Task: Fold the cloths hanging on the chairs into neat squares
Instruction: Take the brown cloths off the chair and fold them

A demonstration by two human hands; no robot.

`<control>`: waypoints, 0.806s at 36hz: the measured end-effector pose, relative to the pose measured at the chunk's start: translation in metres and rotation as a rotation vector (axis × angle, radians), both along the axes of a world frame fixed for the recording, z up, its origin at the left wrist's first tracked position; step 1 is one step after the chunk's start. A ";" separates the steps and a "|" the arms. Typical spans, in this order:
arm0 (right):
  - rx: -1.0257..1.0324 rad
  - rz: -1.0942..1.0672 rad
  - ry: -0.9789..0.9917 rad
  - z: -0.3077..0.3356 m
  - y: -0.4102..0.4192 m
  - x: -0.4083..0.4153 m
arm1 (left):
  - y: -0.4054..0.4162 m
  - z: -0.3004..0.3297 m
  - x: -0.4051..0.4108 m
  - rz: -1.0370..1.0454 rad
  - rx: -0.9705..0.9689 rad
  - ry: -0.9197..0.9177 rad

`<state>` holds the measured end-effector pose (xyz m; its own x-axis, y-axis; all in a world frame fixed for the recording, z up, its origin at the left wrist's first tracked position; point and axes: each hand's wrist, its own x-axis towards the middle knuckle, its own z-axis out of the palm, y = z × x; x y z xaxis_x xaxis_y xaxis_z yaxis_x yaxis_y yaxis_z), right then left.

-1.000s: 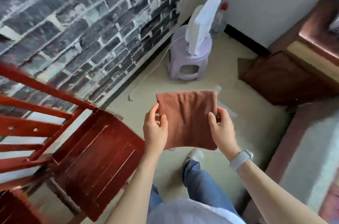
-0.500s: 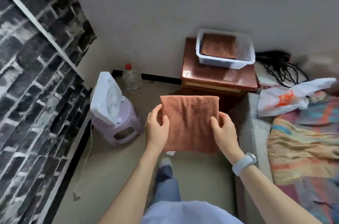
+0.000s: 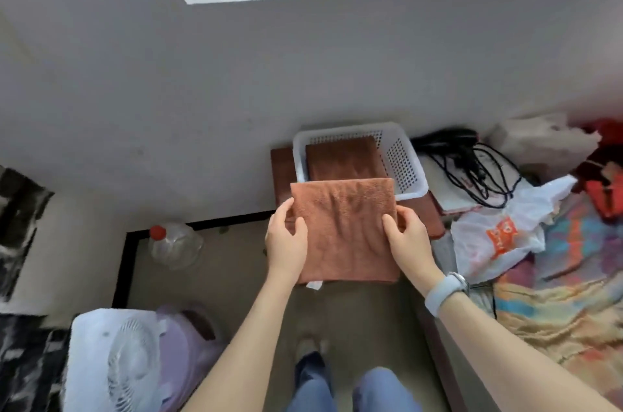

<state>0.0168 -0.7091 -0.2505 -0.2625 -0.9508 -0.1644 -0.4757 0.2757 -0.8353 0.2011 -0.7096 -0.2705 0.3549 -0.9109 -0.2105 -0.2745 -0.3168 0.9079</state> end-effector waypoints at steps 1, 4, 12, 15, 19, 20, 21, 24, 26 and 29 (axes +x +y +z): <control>0.000 -0.008 0.000 -0.001 -0.013 -0.002 | -0.015 -0.001 -0.002 -0.013 0.006 -0.002; 0.011 -0.013 -0.009 -0.003 -0.053 -0.007 | -0.056 -0.007 -0.009 -0.033 0.007 0.004; 0.067 0.032 -0.072 -0.028 -0.150 -0.026 | -0.140 -0.033 -0.031 0.013 0.071 0.043; 0.087 0.062 -0.072 -0.040 -0.171 -0.030 | -0.155 -0.042 -0.035 0.049 0.100 0.037; 0.152 0.114 -0.095 -0.065 -0.195 -0.040 | -0.173 -0.062 -0.045 0.067 0.156 -0.037; 0.161 0.129 -0.096 -0.069 -0.199 -0.043 | -0.175 -0.067 -0.046 0.064 0.166 -0.065; 0.169 0.142 -0.101 -0.074 -0.203 -0.046 | -0.177 -0.072 -0.048 0.061 0.177 -0.097; 0.231 0.176 -0.149 -0.087 -0.211 -0.056 | -0.182 -0.082 -0.047 0.071 0.229 -0.176; 0.278 0.197 -0.172 -0.092 -0.217 -0.061 | -0.184 -0.084 -0.048 0.051 0.254 -0.249; 0.284 0.171 -0.140 -0.095 -0.219 -0.065 | -0.183 -0.081 -0.053 0.021 0.211 -0.485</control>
